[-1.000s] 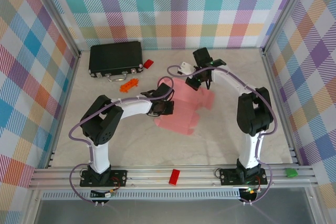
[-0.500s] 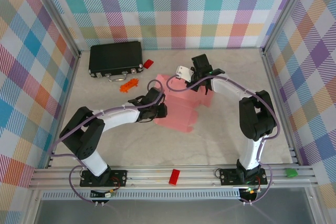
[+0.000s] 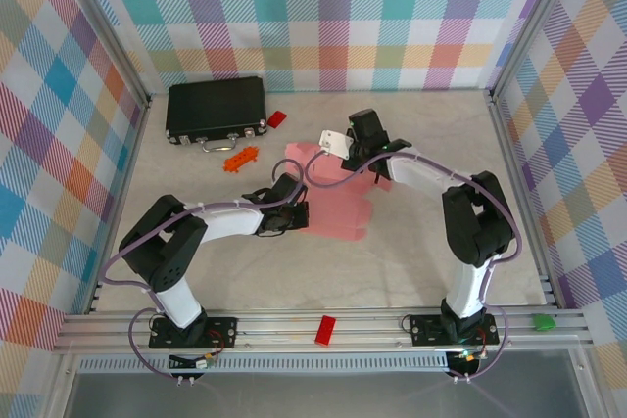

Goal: Fold the paper box

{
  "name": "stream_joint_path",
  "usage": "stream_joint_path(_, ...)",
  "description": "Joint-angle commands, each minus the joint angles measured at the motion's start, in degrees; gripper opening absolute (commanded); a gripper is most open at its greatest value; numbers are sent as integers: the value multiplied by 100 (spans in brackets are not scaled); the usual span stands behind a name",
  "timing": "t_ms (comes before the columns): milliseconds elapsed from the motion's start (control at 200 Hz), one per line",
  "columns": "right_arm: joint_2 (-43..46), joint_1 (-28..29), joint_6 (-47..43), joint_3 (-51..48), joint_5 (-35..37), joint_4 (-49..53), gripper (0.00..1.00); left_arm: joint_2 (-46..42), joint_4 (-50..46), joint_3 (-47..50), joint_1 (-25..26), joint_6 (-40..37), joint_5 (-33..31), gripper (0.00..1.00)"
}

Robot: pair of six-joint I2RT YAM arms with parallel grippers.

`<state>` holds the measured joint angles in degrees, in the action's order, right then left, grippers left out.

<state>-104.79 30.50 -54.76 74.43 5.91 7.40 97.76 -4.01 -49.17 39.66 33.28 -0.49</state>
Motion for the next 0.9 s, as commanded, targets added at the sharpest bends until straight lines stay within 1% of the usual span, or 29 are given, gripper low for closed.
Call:
stream_joint_path(0, 233, 187, -225, -317, 185, -687, 0, 138, 222, 91, 16, 185, 80, 0)
stream_joint_path(160, 386, 335, -557, -884, 308, -1562, 0, 295, 332, 98, 13, 336, 110, 0)
stream_joint_path(350, 433, 517, -1014, -1438, 619, -2520, 0, 375, 462, 111, 16, 408, 129, 0)
stream_joint_path(565, 349, 640, -1063, -1794, 853, -3103, 0, 368, 436, 36, -2, 391, 31, 0)
stream_joint_path(690, 292, 668, -1113, -1935, 963, -3432, 0, 205, 401, 65, -11, 308, 22, 0)
stream_joint_path(810, 251, 703, -1227, -2079, 1049, -3798, 0, 14, 412, 169, -24, 236, -114, 0)
stream_joint_path(900, 212, 729, -1254, -2138, 1078, -3963, 0, 14, 478, 258, -78, 264, -105, 0)
